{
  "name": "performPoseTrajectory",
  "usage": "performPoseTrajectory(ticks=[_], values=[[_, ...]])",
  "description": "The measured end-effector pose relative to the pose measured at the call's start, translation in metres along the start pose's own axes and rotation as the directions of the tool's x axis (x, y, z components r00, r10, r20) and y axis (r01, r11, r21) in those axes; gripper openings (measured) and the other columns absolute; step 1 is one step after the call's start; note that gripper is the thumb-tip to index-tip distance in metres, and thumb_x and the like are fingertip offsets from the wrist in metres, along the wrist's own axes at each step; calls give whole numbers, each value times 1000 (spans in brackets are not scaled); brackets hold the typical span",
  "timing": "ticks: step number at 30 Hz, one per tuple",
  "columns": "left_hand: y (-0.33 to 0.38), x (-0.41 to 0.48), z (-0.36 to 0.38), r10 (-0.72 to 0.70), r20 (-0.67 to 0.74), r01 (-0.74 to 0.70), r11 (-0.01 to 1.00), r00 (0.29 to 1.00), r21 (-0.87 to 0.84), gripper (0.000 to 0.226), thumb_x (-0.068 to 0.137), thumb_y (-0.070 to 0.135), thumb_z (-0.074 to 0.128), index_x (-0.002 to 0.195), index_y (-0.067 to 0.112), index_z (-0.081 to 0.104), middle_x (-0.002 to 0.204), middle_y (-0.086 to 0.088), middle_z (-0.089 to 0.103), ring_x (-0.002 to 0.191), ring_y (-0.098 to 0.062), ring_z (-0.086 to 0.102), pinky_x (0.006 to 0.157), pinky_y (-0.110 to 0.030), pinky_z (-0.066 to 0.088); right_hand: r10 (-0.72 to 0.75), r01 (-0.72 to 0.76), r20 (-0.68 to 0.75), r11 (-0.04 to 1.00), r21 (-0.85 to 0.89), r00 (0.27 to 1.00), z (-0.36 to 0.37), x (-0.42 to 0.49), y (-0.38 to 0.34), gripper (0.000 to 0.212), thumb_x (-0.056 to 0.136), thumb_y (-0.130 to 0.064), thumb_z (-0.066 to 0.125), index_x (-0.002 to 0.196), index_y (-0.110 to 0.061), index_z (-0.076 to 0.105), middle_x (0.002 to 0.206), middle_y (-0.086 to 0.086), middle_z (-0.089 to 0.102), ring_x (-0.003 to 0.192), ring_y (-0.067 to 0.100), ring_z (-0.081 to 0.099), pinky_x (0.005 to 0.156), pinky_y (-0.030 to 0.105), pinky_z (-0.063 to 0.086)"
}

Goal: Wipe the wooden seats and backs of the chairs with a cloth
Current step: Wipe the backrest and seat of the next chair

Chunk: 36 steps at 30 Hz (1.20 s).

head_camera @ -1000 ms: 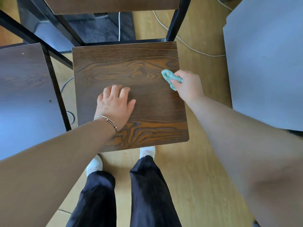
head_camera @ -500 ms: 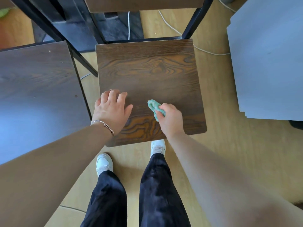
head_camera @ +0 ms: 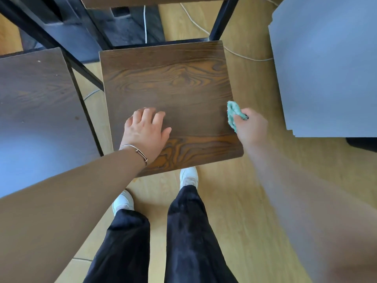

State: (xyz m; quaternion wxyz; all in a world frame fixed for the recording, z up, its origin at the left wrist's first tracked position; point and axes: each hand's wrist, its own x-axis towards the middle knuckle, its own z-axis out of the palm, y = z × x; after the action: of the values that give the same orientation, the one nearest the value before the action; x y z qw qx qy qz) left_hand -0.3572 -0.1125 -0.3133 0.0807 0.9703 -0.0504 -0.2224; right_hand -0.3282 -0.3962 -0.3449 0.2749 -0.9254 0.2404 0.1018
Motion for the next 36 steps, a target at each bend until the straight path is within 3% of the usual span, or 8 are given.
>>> performPoseTrajectory(ticks=[4, 7, 10, 14, 21, 27, 32, 36], values=[[18, 11, 8, 17, 19, -17, 1000, 1000, -1, 52, 97, 48, 39, 140, 20, 40, 144, -7, 38, 127, -35, 34, 105, -48, 32, 8, -5, 57, 999, -46, 998, 7, 2, 14, 9, 90, -16, 58, 93, -12, 65, 84, 0, 63, 78, 24, 60, 62, 29, 41], [18, 12, 13, 7, 28, -8, 1000, 1000, 17, 51, 98, 47, 39, 141, 19, 39, 144, -8, 37, 128, -35, 33, 106, -49, 31, -77, 75, -17, 994, -85, 997, 22, -11, 13, 12, 89, -14, 62, 99, -8, 65, 93, 7, 66, 81, 26, 59, 64, 28, 36], [6, 7, 15, -16, 26, 16, 1000, 1000, 15, 51, 98, 47, 39, 141, 19, 40, 144, -8, 37, 129, -35, 32, 106, -50, 31, -139, 137, -28, 989, -62, 990, 39, -30, 0, 11, 89, -14, 65, 98, -7, 66, 92, 8, 65, 81, 25, 60, 63, 31, 44], [-17, -10, 14, -80, 26, 79, 997, 997, 4, 51, 97, 47, 40, 140, 19, 42, 142, -8, 39, 127, -35, 34, 105, -50, 33, -270, 270, 27, 963, -15, 963, 69, -68, -27, 18, 88, -20, 71, 101, -8, 67, 93, 6, 65, 80, 20, 64, 66, 34, 57], [-60, -46, 20, -185, 20, 185, 983, 983, -3, 51, 98, 48, 38, 140, 20, 40, 141, -9, 39, 130, -34, 32, 105, -49, 32, -331, 324, 175, 944, 68, 927, 108, -109, -64, 25, 86, -19, 73, 108, -9, 68, 98, 4, 63, 85, 20, 62, 73, 34, 55], [-61, -67, 23, -177, 27, 178, 984, 984, -6, 50, 98, 48, 36, 141, 22, 39, 142, -7, 38, 132, -32, 31, 107, -47, 32, -240, 207, 148, 956, 208, 959, 102, -111, -66, 17, 87, -14, 70, 104, -9, 73, 92, 4, 63, 79, 14, 59, 69, 25, 52], [-45, -62, 18, -100, 19, 100, 995, 995, 6, 51, 99, 47, 37, 141, 20, 39, 143, -8, 37, 134, -33, 30, 107, -47, 31, -12, 5, 21, 956, 293, 1000, 52, -94, -18, 16, 88, -20, 61, 99, -19, 73, 88, -4, 63, 78, 12, 61, 68, 33, 55], [-15, -48, 16, -26, 28, 25, 999, 999, 34, 51, 99, 48, 35, 142, 21, 36, 145, -7, 35, 133, -33, 29, 107, -47, 33, 169, -157, -12, 937, 312, 986, 4, -81, 40, 18, 88, -16, 57, 72, -10, 58, 58, -9, 46, 51, 6, 39, 49, 21, 31]])
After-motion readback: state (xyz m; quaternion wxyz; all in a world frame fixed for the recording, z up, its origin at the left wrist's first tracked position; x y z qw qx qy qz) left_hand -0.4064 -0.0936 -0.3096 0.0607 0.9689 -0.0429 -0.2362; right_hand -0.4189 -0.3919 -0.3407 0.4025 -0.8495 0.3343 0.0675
